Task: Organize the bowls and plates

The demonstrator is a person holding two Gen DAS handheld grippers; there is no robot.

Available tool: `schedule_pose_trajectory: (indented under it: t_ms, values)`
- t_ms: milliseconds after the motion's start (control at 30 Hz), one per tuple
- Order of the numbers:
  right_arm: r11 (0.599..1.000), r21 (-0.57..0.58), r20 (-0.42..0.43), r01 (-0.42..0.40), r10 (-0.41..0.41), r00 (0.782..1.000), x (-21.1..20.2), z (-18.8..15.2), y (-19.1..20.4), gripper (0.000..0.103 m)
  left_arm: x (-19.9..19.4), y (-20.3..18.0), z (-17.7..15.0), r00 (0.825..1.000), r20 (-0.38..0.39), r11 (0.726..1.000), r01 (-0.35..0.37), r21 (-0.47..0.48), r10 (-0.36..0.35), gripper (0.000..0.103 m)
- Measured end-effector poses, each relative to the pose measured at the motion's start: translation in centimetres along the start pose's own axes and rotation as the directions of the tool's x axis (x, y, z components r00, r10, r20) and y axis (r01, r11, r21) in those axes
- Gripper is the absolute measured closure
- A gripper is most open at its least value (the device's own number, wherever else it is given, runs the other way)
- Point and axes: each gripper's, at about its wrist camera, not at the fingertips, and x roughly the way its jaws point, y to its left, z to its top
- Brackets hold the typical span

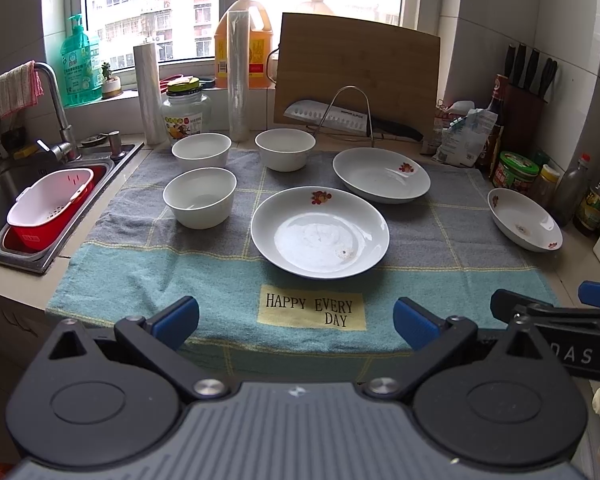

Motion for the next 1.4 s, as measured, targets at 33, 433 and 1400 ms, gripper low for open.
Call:
schedule_pose_trajectory:
  t_ms: [33,433,1400]
  values:
    - [1.000,0.000,0.000,0.000,0.000,1.000,0.0,0.0,0.0,0.000,0.0,0.0,0.0,1.000,-0.001,1.000,0.001,-0.001,-0.001,0.001]
    - [1.000,0.002,0.003,0.001,-0.001,1.000,0.0,0.1,0.0,0.000,0.1,-0.1,0.0,1.000,0.000,1.000,0.001,-0.002,-0.001,0.001]
    - [1.000,0.011,0.047,-0.001,0.000,0.999,1.2,1.3,-1.1,0.000,1.3,-0.6,1.4,0.997,0.064,0.999,0.037,-0.019,-0.035,0.001]
